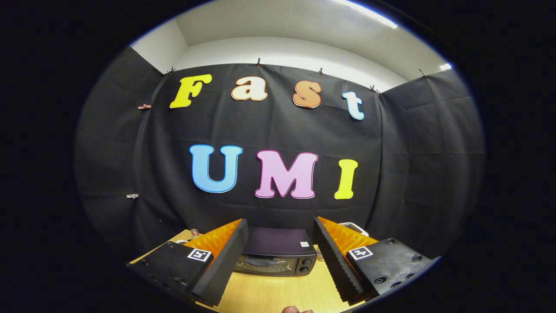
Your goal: Open the toaster oven, put the food inside, and close the toaster oven door.
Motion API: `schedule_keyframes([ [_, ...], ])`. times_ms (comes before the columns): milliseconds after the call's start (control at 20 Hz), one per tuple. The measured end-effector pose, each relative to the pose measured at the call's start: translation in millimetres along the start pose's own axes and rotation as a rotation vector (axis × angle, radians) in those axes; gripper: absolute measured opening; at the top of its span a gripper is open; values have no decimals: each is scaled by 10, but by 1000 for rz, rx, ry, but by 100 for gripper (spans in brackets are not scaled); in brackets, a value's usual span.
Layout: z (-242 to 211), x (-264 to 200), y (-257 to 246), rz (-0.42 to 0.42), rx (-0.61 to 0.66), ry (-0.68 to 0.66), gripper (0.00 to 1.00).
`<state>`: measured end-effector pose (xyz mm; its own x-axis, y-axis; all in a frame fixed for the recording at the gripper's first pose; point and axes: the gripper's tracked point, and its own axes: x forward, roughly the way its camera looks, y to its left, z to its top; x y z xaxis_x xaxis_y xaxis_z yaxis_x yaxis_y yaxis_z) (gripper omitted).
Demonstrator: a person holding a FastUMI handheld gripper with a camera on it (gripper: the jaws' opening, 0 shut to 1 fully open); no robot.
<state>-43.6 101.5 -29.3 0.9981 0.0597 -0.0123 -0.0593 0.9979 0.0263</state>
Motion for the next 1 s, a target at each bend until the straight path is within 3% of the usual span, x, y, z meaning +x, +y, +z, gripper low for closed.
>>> schedule_keyframes([
  [1000, -32, 63, -160, 9, 3, 7, 98],
])
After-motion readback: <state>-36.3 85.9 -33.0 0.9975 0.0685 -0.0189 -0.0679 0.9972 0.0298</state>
